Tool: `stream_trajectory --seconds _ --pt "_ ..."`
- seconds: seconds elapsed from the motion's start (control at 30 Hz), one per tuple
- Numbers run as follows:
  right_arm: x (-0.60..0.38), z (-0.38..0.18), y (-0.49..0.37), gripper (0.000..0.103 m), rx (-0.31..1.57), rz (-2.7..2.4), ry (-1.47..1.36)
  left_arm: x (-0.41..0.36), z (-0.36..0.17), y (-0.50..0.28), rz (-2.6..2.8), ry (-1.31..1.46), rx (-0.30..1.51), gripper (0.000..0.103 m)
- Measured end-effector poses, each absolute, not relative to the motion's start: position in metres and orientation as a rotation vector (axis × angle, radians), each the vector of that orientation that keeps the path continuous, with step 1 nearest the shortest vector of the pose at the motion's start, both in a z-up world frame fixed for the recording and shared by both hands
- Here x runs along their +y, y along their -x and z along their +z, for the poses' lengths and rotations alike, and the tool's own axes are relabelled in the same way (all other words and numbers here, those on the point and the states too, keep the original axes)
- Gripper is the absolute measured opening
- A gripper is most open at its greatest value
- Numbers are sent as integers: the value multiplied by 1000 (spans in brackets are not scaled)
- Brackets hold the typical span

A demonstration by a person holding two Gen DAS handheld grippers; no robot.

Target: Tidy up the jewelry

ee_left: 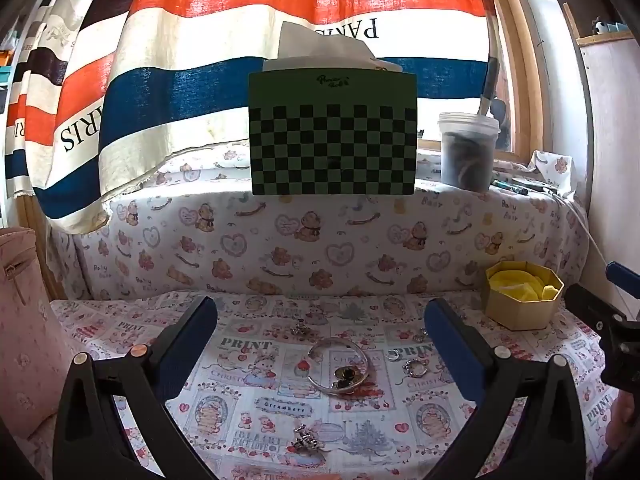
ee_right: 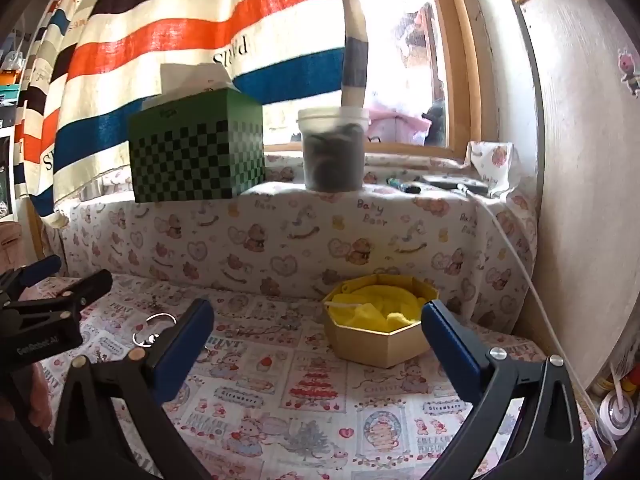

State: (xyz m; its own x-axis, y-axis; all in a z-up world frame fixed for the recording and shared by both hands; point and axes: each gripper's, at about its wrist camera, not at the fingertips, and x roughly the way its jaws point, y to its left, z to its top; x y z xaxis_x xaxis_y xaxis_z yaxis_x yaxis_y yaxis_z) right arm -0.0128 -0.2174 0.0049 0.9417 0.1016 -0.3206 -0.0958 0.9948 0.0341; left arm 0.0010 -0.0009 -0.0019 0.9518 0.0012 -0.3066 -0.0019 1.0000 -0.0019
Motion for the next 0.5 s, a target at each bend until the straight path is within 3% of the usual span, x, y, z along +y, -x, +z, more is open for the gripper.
stream_trajectory --seconds 0.5 --pt "-219 5 12 103 335 100 -24 -2 0 -3 -1 2 334 103"
